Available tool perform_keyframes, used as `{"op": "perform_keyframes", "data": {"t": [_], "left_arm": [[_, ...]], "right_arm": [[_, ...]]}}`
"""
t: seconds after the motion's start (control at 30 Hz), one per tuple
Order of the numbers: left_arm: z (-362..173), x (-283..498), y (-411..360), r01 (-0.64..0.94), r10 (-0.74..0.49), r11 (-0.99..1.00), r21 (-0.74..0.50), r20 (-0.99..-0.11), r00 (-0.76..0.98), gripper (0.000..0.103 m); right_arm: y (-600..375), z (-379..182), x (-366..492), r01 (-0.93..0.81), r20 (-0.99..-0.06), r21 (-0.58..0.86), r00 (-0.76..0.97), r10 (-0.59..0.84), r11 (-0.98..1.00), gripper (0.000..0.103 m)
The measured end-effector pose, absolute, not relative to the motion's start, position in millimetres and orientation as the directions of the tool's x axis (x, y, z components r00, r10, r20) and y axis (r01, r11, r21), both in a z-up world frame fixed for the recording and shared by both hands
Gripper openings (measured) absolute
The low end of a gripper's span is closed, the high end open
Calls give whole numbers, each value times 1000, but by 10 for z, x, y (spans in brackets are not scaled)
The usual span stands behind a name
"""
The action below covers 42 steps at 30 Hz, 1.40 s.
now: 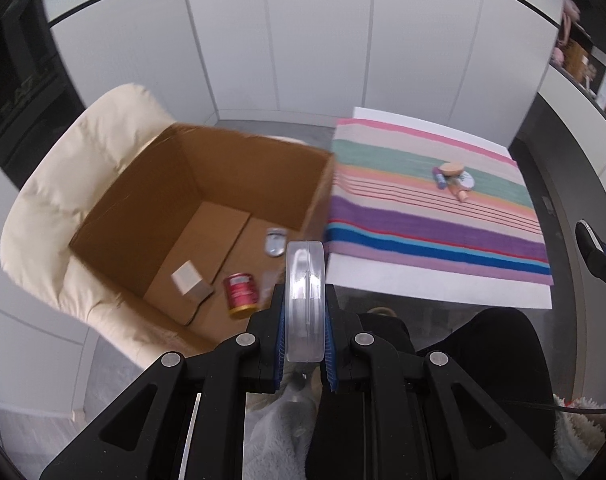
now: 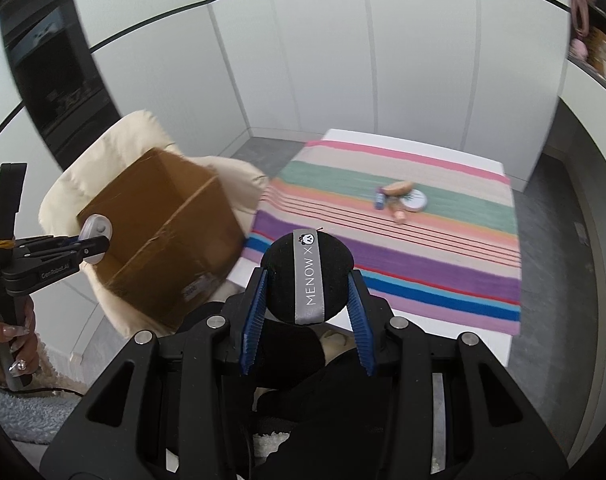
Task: Organize objects
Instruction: 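Lift the black compact and clear case and carry them over the cardboard box, then open both tools to drop the compact and clear case into the box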
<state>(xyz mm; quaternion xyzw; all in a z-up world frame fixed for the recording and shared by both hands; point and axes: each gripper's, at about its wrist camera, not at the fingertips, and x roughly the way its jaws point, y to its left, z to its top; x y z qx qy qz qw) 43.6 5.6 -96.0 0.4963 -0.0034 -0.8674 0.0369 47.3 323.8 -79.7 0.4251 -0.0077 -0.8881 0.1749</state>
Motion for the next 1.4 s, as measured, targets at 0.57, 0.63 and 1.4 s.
{"op": "perform_keyframes", "data": {"t": [0.57, 0.63, 1.4], "left_arm": [[-1023, 933, -895, 280, -158, -960, 27, -875, -457, 17], [-1031, 944, -948, 287, -172, -957, 38, -872, -458, 17], [-1204, -427, -1403, 322, -214, -945, 58, -854, -474, 17]], "right_arm": [[2063, -917, 486, 544, -768, 158, -457, -449, -824, 41], [1982, -918, 477, 558, -769, 152, -451, -452, -816, 41], [250, -1130, -562, 719, -784, 4, -429, -449, -695, 41]]}}
